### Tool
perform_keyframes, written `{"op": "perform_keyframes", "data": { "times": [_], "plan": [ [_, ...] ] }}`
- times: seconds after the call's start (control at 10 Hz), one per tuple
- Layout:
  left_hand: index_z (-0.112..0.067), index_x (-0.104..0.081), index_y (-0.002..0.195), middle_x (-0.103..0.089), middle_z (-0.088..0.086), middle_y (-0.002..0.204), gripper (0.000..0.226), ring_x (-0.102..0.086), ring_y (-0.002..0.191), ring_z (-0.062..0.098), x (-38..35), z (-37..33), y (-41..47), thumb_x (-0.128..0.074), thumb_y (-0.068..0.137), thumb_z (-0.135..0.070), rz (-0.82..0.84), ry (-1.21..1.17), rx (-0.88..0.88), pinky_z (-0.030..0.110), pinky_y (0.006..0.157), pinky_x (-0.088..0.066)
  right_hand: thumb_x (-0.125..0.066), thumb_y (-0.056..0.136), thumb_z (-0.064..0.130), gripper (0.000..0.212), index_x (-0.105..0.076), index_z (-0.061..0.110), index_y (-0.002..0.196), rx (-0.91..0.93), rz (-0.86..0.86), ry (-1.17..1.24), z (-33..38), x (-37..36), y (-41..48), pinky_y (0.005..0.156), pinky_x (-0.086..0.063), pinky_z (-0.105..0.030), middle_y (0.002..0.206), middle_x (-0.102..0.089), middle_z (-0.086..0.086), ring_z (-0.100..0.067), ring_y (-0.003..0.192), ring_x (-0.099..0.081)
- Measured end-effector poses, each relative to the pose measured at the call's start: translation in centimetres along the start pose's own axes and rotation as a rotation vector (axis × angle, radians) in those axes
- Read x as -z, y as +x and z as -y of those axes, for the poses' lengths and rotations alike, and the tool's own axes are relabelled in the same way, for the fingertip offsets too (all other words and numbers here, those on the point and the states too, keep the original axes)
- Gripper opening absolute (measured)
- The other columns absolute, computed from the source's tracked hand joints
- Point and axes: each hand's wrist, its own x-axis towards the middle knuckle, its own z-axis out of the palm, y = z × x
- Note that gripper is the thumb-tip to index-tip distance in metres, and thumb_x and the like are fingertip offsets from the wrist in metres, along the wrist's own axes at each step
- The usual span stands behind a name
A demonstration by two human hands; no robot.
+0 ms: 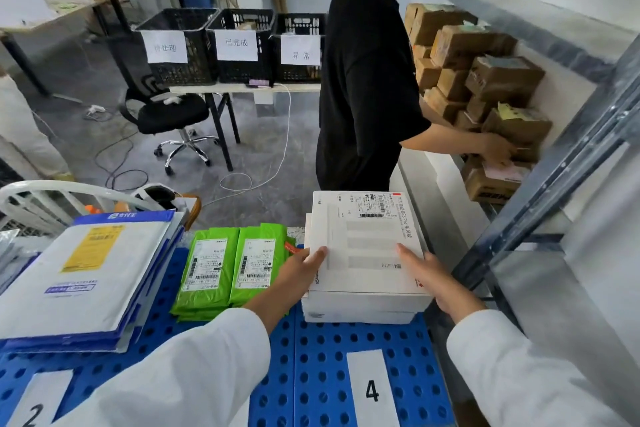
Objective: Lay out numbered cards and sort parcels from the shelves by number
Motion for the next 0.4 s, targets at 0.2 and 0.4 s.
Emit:
{"op": "perform_keyframes", "data": {
  "times": [0.2, 0.4],
  "plan": [
    [-0.009, -0.05, 0.135, -0.061, 0.003, 0.124, 0.052, -0.055, 0.087, 0.01, 1.8, 0.0, -0.6, -0.051, 0.095, -0.041, 0.022, 0.211, -0.133, 0.021, 0.062, -0.037, -0.065, 0.083, 0.036, 0.056, -0.043, 0.021, 0.132, 0.245, -0.154, -0.144, 2.0, -1.0, -3.2, 0.092, -0.046, -0.039, 0.117, -0.054, 0.004, -0.02, 0.107, -0.054],
    [-0.012, -0.042, 0.144, -0.041, -0.001, 0.148, 0.057, -0.039, 0.135, 0.016, 5.4, -1.8, -2.1, -0.059, 0.092, -0.03, 0.032, 0.359, -0.387, 0.023, 0.107, -0.031, -0.062, 0.089, 0.036, 0.065, -0.032, 0.025, 0.145, 0.327, -0.154, -0.343, 5.0, -2.2, -8.4, 0.102, -0.039, -0.035, 0.133, -0.043, 0.009, -0.022, 0.129, -0.04]
  ]
}}
